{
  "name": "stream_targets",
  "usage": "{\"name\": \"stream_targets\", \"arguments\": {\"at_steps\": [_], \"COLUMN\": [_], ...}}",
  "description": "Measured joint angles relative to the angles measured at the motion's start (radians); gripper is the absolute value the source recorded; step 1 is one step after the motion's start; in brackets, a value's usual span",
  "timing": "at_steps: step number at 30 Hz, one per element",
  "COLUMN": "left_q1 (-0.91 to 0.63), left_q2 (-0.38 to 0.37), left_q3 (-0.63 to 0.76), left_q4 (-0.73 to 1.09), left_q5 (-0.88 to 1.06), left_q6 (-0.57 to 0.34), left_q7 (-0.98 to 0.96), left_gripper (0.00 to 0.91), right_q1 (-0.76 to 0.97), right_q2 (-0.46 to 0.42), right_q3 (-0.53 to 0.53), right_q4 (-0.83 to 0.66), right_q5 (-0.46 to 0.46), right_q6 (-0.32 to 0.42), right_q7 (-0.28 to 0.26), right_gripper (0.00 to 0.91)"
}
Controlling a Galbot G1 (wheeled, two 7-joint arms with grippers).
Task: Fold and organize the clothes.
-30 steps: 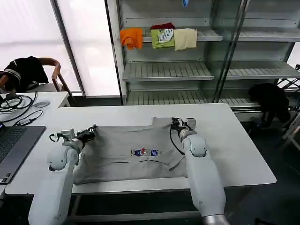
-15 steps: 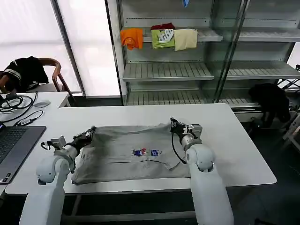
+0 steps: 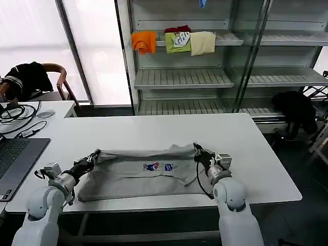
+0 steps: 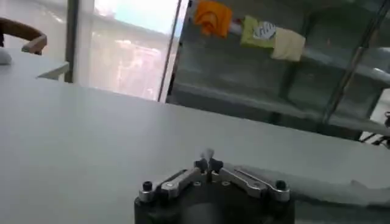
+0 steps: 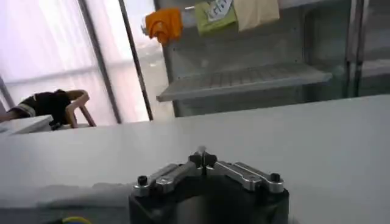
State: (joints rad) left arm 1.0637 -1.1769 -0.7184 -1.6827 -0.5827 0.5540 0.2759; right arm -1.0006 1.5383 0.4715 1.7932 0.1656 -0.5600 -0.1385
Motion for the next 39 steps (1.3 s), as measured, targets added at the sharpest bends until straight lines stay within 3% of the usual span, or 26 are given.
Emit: {"name": "stream_targets", "arguments": {"at_steps": [39], "left_q1": [0.093], "left_q2": [0.071], "left_q3": [-0.019], "left_q4": [-0.095], "left_q5": [0.163], "left_q6": [0.020], "left_q7": [0.092], "left_gripper": [0.010], "right_q1": [-0.132], "right_q2": [-0.028], "right_q3": [0.008], "right_q4": [0.077], "right_q5": [-0.087], "right_q6": [-0.019], "right_q7": [-0.029], "right_gripper": [0.000]}}
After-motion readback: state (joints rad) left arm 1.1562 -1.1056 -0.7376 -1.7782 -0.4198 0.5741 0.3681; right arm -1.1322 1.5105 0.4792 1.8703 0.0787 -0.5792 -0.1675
